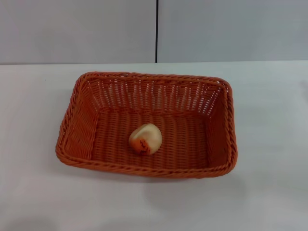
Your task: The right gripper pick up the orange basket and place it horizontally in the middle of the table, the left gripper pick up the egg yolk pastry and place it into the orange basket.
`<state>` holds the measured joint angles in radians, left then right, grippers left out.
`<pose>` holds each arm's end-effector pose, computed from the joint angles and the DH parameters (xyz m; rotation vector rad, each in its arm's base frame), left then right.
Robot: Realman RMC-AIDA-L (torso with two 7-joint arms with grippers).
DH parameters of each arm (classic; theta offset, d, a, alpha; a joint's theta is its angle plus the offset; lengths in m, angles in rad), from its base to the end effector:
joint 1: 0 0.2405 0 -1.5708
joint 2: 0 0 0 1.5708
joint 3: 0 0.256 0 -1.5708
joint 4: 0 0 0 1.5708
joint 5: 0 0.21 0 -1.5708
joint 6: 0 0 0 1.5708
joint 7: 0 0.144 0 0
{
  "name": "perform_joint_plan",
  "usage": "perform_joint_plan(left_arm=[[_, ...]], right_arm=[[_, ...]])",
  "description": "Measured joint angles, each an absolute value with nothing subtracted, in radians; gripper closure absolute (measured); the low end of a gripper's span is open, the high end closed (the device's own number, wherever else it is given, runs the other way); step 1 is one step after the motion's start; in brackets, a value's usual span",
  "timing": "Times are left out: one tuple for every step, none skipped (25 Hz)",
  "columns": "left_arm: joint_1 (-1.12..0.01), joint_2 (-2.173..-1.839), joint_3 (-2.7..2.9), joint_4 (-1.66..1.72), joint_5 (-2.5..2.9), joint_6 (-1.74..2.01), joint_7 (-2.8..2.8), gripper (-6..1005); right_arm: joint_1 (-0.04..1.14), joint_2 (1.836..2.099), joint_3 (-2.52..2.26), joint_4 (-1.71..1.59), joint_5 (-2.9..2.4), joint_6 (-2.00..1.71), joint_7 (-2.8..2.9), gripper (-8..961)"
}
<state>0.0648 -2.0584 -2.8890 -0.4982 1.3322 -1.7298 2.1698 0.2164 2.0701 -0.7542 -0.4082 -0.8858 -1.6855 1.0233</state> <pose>-0.4048 0.1376 0.1223 -1.5160 -0.6039 -0.9268 0.3192 0.2649 0.0858 -1.6322 0.5060 1.4092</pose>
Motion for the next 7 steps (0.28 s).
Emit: perform_joint_plan(left_arm=[[0.063, -2.059, -2.887, -0.498, 1.334, -1.729, 2.172, 153], [0.061, -2.059, -2.886, -0.499, 1.339, -1.727, 2.172, 153], [0.056, -2.057, -2.884, -0.504, 1.354, -1.725, 2.170, 153], [0.053, -2.055, -2.884, -0.509, 1.365, -1.724, 2.165, 153], [0.051, -2.054, -2.884, -0.513, 1.371, -1.724, 2.160, 153], [0.050, -2.054, -2.886, -0.515, 1.374, -1.724, 2.156, 153], [0.051, -2.055, -2.887, -0.515, 1.372, -1.723, 2.156, 153]], right_arm=[[0.217, 2.070, -0.754, -0.408, -0.886, -1.688, 1.028, 336], [0.217, 2.069, -0.753, -0.407, -0.886, -1.689, 1.034, 336], [0.217, 2.069, -0.752, -0.405, -0.886, -1.689, 1.037, 336], [0.218, 2.068, -0.753, -0.402, -0.888, -1.688, 1.038, 336], [0.218, 2.069, -0.754, -0.400, -0.891, -1.685, 1.038, 336], [0.218, 2.069, -0.754, -0.400, -0.891, -1.685, 1.038, 336], [0.218, 2.069, -0.754, -0.398, -0.891, -1.685, 1.038, 336]])
